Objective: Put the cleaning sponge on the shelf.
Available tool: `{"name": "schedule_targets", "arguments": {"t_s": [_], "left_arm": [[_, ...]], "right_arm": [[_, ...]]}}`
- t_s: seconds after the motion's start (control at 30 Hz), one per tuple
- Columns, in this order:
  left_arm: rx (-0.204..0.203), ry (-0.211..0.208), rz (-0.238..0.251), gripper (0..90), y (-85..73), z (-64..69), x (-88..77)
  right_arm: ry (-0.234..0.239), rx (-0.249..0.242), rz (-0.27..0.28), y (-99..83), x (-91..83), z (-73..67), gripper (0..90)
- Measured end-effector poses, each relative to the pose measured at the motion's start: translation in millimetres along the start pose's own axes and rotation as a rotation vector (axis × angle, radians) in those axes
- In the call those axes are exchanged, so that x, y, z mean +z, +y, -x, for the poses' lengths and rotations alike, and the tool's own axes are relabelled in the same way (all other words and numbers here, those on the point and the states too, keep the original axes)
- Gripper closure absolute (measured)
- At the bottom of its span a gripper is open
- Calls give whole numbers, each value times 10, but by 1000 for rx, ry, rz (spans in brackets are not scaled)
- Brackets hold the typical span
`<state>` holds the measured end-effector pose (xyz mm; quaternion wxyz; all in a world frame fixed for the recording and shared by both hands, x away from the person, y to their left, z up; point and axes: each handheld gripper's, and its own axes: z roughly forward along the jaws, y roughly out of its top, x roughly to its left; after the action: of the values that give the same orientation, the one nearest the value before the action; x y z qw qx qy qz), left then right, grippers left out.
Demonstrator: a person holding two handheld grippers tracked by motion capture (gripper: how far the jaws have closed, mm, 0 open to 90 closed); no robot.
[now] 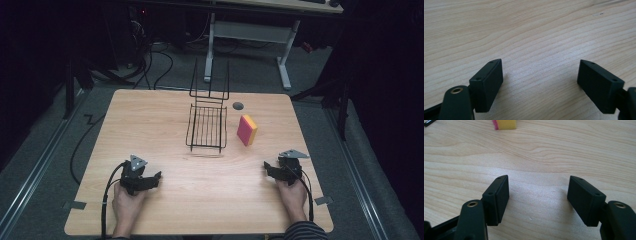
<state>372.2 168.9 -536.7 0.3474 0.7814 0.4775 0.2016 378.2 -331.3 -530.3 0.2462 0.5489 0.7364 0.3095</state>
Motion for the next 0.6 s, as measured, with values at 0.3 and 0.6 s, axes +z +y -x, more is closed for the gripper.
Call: {"name": "schedule_targets", "arguments": {"t_s": [0.3,0.6], "left_arm": [[0,0,0,213,0,0,0],[0,0,0,213,1,0,0]], "right_arm": [[0,6,-2,-2,-4,-11,347],[3,3,-2,0,0,-7,340]]}}
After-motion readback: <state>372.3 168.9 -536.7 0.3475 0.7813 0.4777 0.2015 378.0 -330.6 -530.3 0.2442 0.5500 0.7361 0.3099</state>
